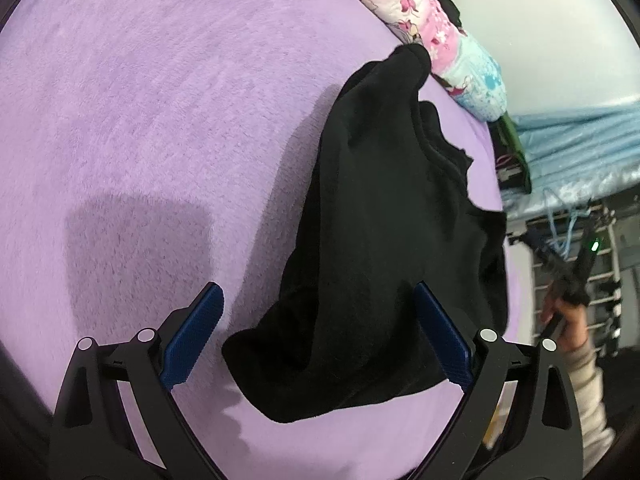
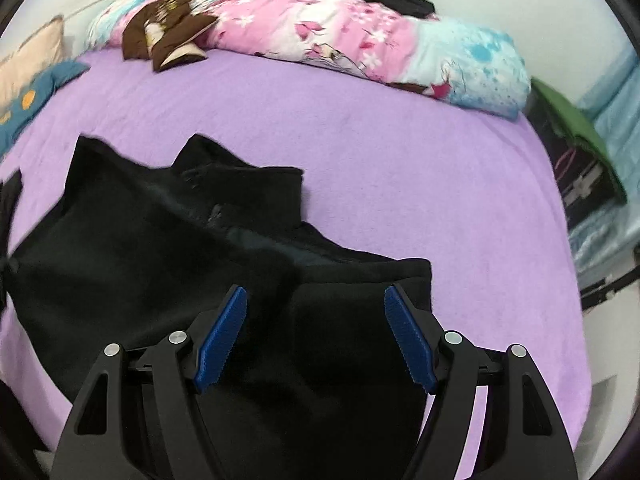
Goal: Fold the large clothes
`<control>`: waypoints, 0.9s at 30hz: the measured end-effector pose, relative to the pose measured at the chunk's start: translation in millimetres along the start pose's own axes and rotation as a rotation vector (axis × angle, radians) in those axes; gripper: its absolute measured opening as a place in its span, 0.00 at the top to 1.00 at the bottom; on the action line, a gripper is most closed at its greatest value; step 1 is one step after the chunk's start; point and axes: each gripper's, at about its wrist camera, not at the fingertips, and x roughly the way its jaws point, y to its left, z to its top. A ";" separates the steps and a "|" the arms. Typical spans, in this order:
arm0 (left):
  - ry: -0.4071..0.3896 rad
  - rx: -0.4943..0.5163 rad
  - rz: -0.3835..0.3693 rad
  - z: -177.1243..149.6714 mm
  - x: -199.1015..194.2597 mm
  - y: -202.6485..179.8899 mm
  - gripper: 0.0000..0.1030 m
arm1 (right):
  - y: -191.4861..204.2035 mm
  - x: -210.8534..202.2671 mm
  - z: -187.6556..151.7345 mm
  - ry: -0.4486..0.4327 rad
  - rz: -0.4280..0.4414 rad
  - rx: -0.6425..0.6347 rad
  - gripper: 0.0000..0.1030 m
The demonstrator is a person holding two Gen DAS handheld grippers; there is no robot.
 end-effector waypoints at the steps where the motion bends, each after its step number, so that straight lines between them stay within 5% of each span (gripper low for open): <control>1: 0.003 -0.017 -0.016 -0.6 -1.2 3.3 0.11 | 5.0 0.6 -2.7 -0.002 -0.001 0.008 0.31; 3: 0.004 -0.036 -0.036 -2.2 -3.2 6.2 0.11 | 10.2 -0.6 -7.9 -0.004 0.009 0.050 0.31; 10: 0.044 -0.157 -0.169 -8.4 0.4 27.7 0.10 | 38.3 -17.2 -43.9 -0.091 0.272 0.244 0.23; 19: 0.082 -0.172 -0.188 -4.4 18.4 30.4 0.06 | 63.2 -7.7 -87.7 -0.114 0.456 0.418 0.21; 27: 0.122 -0.112 -0.142 -3.3 34.9 22.3 0.05 | 81.0 15.9 -97.8 -0.122 0.500 0.424 0.20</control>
